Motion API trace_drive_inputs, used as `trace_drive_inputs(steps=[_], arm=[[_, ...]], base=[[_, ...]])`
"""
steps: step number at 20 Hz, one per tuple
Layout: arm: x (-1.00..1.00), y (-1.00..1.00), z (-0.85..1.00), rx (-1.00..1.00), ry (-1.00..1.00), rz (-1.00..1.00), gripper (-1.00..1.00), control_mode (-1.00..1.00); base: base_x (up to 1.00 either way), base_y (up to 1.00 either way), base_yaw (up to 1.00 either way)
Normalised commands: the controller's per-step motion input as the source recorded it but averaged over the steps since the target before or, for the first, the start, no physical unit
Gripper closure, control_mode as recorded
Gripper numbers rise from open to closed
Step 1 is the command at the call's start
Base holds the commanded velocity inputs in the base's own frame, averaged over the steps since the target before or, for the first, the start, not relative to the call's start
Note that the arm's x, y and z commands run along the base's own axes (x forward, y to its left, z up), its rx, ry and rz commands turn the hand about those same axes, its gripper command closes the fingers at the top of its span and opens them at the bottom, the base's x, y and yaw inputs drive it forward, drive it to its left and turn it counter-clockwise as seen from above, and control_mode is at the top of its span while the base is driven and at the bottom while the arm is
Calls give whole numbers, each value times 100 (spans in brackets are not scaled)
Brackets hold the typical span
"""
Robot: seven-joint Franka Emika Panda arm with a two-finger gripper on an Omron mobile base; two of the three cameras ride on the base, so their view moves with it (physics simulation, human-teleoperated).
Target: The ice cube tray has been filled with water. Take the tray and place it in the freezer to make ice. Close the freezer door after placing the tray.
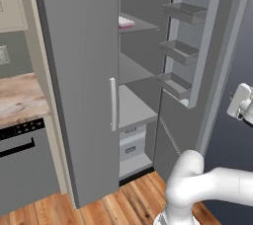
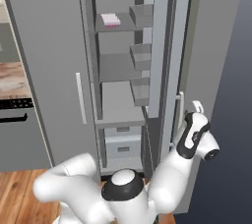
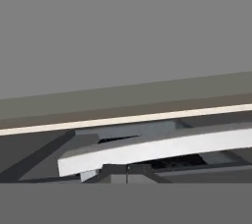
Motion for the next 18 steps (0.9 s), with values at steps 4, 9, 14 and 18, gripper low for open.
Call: trace_drive_inputs(steps=[4,9,14,18], arm=[[37,-2,-20,0,0,0,100,-100],[35,-12,-15,1,0,0,100,-100],[33,-11,-7,1,0,0,100,-100],[31,-7,-7,0,1,0,100,-100]], base=[[0,0,0],[0,0,0],[0,0,0],[0,0,0]])
